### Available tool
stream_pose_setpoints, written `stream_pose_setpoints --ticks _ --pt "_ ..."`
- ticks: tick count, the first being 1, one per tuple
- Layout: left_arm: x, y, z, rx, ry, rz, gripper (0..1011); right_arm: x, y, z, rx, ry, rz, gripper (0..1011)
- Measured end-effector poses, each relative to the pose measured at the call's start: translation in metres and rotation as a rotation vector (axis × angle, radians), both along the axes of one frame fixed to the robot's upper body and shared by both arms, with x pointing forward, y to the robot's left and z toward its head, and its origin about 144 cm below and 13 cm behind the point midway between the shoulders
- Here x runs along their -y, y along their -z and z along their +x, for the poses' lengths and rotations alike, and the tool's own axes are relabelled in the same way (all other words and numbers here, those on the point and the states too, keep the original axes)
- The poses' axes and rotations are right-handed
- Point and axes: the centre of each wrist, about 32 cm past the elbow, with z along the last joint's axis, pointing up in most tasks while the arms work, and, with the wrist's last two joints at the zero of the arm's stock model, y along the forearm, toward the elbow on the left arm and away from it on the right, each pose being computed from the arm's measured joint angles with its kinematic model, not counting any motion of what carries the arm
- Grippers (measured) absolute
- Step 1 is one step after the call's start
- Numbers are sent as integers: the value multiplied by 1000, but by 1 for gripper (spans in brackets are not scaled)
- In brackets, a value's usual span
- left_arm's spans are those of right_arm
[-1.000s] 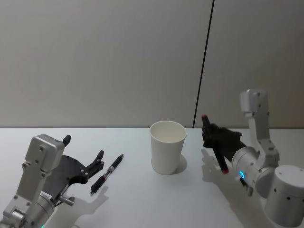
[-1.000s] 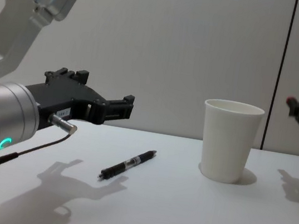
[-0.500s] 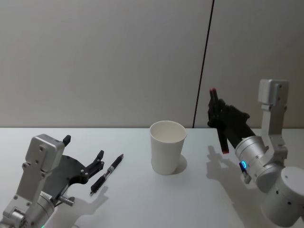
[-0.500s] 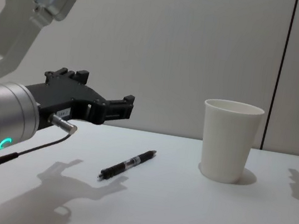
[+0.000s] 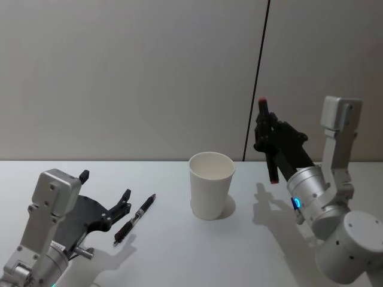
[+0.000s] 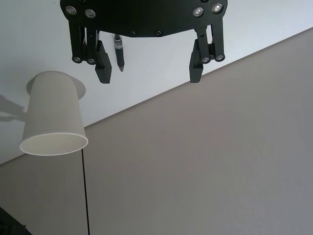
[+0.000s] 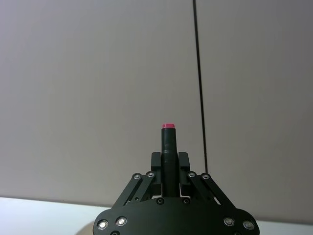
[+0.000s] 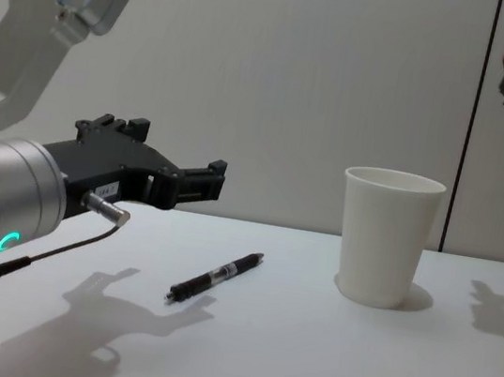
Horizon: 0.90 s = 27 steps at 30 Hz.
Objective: Place the pen into the pen holder.
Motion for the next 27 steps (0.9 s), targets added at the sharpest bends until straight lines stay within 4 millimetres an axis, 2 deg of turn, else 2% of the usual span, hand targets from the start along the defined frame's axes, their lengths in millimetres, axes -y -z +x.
stream_pose_setpoints --ticks 16,27 --pt "0 0 0 0 0 0 1002 -27 2 6 187 -71 -14 196" --pt "0 0 0 0 0 0 1002 -50 -1 18 317 -128 -104 196"
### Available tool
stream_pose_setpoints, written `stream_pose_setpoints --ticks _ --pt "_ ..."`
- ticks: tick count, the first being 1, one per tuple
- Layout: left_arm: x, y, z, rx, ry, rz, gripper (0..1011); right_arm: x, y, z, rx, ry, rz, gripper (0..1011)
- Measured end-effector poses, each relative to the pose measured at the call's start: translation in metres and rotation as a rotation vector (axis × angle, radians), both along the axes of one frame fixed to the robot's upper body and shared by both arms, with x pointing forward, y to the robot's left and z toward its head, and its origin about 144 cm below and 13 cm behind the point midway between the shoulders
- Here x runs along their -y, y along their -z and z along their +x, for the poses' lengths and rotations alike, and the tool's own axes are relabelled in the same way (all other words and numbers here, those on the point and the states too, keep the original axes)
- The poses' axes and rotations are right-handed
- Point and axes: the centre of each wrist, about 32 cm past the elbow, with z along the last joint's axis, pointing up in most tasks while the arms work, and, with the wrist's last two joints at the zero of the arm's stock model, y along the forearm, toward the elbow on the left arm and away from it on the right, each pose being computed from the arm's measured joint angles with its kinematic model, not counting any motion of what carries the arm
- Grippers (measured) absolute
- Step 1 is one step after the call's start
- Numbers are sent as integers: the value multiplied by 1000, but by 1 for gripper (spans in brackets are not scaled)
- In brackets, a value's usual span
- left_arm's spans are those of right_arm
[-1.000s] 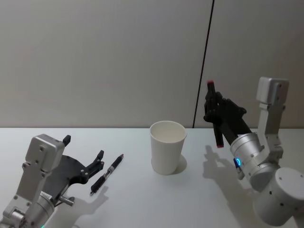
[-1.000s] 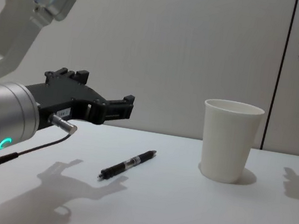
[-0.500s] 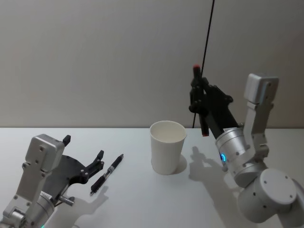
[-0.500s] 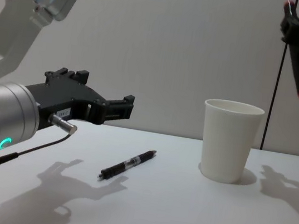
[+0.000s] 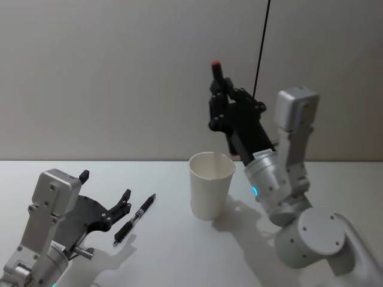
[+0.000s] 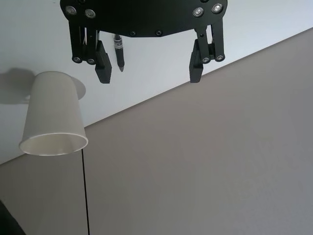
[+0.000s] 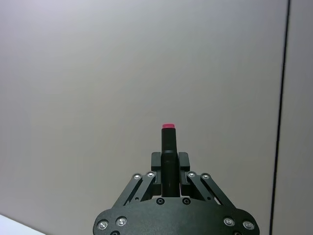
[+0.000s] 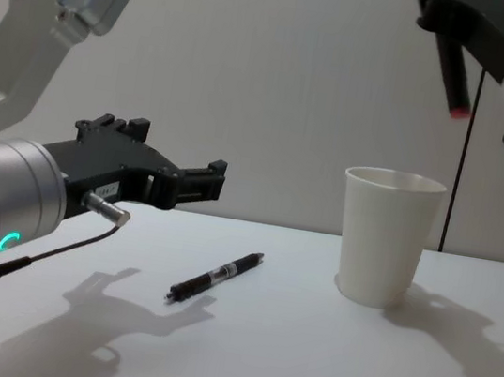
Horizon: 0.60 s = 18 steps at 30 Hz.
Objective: Place the pen into the pen holder.
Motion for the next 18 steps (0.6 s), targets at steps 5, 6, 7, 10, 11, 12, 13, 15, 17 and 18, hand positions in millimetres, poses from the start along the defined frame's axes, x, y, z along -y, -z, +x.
stream_pose_setpoints --ticks 5,6,7,10,11,12,13,15,17,18 --pt "0 0 0 0 0 0 1002 -6 -2 5 17 -1 -48 196" --pt "0 0 0 0 0 0 1002 -7 -3 6 19 0 -56 196" --pt "0 0 0 0 0 0 1002 -9 -3 8 21 2 -70 196" --pt "0 0 0 0 0 0 1002 -12 -4 11 19 8 -97 196" --pt "0 0 0 0 0 0 1002 -12 -4 11 18 10 -104 196" --pt "0 0 0 0 0 0 1002 -14 -4 12 15 13 -115 196" --pt "0 0 0 0 0 0 1002 -14 -5 13 13 14 -120 196" --pt "0 0 0 0 0 0 1002 -15 -5 14 9 18 -131 196" --pt "0 0 0 0 0 0 1002 -16 -5 15 3 24 -145 196" --pt "0 0 0 0 0 0 1002 -16 -4 16 1 26 -149 196"
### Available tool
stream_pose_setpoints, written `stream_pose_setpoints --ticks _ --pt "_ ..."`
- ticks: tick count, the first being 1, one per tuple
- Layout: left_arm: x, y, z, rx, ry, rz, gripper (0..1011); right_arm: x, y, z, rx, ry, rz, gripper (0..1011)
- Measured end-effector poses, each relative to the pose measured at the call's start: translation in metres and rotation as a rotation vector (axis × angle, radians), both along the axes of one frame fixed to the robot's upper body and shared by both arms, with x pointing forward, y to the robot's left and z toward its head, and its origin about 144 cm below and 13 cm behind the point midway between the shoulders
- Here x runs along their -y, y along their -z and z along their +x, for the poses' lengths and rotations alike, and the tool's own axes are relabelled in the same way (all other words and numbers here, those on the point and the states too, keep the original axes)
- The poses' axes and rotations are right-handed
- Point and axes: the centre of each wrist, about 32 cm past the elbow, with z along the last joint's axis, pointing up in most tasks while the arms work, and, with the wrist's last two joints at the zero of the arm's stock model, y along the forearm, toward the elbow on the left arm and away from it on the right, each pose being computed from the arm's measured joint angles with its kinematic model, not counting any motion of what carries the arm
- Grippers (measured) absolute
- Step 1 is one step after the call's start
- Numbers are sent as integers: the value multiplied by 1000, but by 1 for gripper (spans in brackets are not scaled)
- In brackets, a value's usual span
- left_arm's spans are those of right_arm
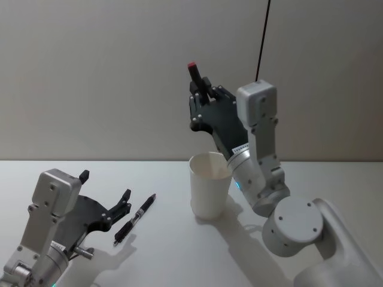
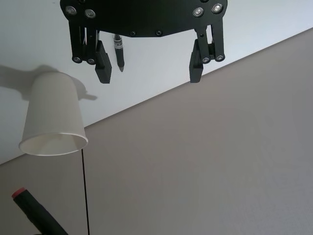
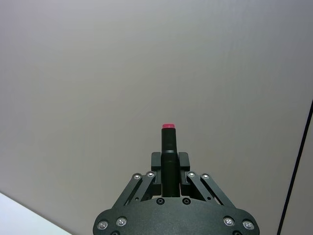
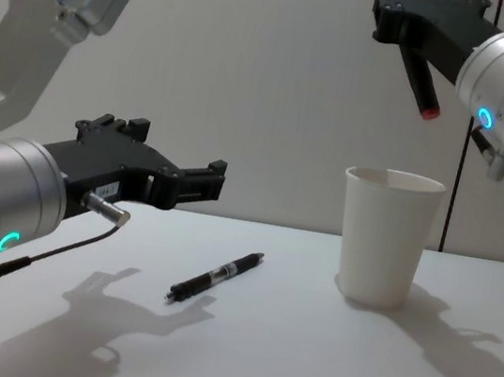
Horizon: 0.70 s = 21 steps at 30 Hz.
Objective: Place the pen into the pen holder.
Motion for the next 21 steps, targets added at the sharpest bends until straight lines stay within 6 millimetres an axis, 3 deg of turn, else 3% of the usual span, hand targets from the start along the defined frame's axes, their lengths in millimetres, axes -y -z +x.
stream_pose_setpoints --ticks 21 --pt "0 0 0 0 0 0 1002 -1 16 11 -68 45 -62 196"
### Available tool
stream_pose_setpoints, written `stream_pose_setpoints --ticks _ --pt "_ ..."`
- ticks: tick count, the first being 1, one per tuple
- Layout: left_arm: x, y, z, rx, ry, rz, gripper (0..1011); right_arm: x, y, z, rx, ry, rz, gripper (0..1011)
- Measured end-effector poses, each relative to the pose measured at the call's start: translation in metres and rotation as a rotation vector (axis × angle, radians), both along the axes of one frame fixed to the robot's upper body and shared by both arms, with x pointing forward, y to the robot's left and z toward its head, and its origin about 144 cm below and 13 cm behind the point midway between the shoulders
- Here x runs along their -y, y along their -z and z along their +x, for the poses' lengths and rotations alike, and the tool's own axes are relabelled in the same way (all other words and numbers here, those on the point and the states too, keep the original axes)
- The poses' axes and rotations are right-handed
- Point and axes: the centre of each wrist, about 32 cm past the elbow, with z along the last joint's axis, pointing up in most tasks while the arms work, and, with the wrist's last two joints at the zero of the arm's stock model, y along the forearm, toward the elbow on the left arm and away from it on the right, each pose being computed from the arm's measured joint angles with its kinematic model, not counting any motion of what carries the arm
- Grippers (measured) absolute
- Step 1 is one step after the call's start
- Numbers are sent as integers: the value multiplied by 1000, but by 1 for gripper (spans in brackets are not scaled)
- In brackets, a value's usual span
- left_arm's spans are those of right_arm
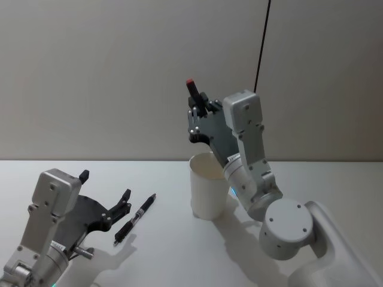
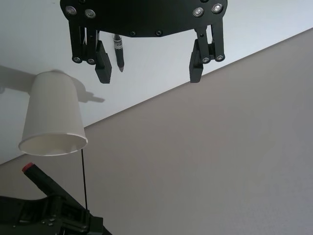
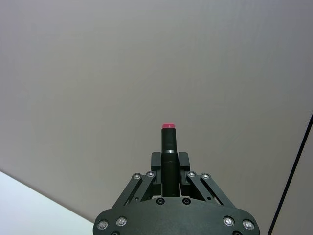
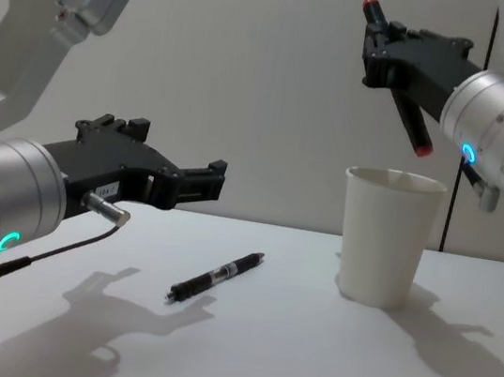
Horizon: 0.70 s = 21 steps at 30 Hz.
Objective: Place the pen into the pen holder.
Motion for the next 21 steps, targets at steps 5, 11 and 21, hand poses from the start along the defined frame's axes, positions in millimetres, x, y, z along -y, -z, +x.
stream_pose_setpoints --ticks 5,11,21 --pt "0 0 0 0 0 0 1002 0 5 0 -17 1 1 196" --pt "0 0 0 0 0 0 1002 0 12 2 -40 4 3 196" --pt "0 0 0 0 0 0 1002 2 19 5 -64 14 11 196"
